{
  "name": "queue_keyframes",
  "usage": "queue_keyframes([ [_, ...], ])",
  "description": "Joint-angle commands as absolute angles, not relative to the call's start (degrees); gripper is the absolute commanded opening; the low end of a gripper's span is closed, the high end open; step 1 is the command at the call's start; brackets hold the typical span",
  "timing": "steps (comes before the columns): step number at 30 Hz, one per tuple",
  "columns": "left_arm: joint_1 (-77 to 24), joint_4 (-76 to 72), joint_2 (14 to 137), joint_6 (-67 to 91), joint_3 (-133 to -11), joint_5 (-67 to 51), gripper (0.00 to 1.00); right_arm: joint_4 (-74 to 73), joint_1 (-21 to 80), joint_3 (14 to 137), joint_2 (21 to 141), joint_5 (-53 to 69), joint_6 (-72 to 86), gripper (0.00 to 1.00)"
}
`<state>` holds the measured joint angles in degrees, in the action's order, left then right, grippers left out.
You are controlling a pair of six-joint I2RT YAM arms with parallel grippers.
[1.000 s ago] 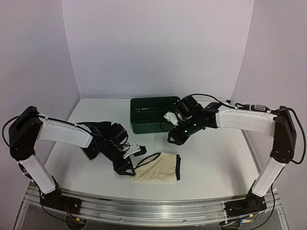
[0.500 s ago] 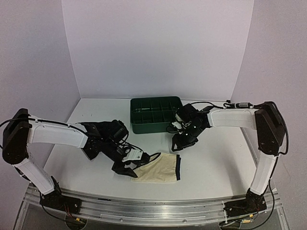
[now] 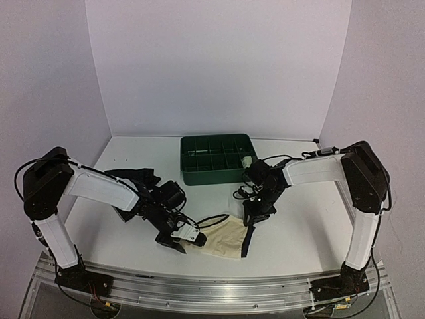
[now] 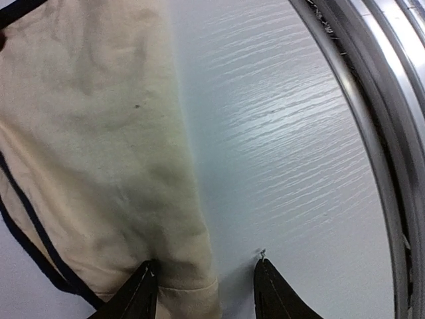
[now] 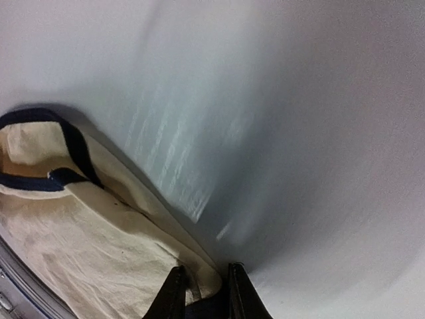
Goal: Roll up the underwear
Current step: Fold the underwear at the center of the board.
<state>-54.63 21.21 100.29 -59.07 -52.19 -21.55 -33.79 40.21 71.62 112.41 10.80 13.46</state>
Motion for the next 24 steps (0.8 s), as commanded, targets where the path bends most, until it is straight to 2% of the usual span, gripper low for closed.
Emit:
queue_keyframes([
  [1, -49.52, 16.62, 102.62, -65.31, -53.24, -15.32, 0.49, -35.85, 42.88, 66.08, 107.65, 10.98, 20.05, 0.20],
  [8, -41.43, 9.85, 111.05, -69.00, -62.78, -9.32, 0.54, -34.68, 53.85, 62.33, 103.54, 7.69, 34.37, 0.21],
  [14, -37.86, 5.61, 114.31, -72.26, -68.31, -8.53, 0.59, -28.59, 63.45, 66.84, 105.59, 9.91, 42.78, 0.23],
  [18, -35.87, 7.75, 113.42, -72.17, -69.76, -10.84, 0.60, -28.29, 64.46, 71.66, 106.29, 12.23, 40.64, 0.26],
  [21, -35.81, 13.55, 108.56, -73.24, -68.14, -16.72, 0.58, -30.47, 63.65, 74.35, 105.05, 14.50, 35.23, 0.30],
  [24, -38.96, 22.36, 101.80, -71.87, -66.45, -23.85, 0.52, -34.11, 58.80, 74.42, 103.06, 17.51, 32.15, 0.33],
])
